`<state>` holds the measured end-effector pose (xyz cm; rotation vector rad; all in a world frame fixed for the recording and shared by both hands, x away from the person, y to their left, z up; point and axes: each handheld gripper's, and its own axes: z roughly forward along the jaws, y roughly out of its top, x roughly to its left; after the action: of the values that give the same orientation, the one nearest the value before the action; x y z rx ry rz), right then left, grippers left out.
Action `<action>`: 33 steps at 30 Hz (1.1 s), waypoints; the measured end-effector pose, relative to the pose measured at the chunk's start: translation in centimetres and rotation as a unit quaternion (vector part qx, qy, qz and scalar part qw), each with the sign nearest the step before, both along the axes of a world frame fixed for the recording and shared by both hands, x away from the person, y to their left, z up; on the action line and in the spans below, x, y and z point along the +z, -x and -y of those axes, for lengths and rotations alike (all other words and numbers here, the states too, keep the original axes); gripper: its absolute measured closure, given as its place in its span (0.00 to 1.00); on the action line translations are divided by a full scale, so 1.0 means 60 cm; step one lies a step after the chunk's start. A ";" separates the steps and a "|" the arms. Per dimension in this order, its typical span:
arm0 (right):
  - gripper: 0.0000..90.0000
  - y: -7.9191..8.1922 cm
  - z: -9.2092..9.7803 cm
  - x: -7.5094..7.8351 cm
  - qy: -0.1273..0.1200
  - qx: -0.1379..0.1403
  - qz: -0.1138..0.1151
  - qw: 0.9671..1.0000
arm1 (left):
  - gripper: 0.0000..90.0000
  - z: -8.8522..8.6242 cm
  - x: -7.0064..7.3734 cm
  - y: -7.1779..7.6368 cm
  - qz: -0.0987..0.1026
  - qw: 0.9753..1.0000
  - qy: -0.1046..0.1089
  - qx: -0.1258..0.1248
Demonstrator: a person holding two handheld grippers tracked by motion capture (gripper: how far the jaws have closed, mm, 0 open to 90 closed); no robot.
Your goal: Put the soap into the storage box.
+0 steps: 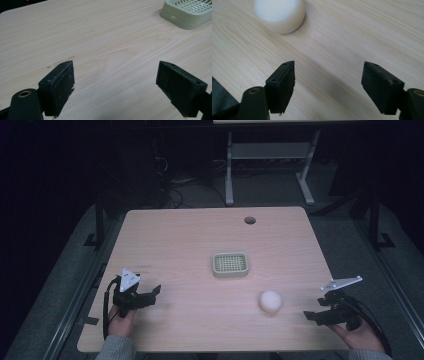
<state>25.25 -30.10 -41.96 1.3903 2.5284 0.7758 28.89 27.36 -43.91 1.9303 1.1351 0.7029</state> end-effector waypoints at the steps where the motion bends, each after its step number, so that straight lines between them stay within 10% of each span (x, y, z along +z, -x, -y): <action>1: 0.29 0.000 0.000 0.001 -0.001 -0.002 -0.005 1.000 | 0.17 0.000 -0.001 0.000 0.000 1.000 0.001 0.001; 33: 0.22 -0.042 -0.072 0.048 0.026 0.081 -0.019 0.996 | 0.17 -0.003 0.003 0.001 0.006 1.000 0.007 0.003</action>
<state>27.78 -25.81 -39.09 1.2065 2.6961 0.7093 28.82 27.54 -43.76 1.9077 1.1367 0.7078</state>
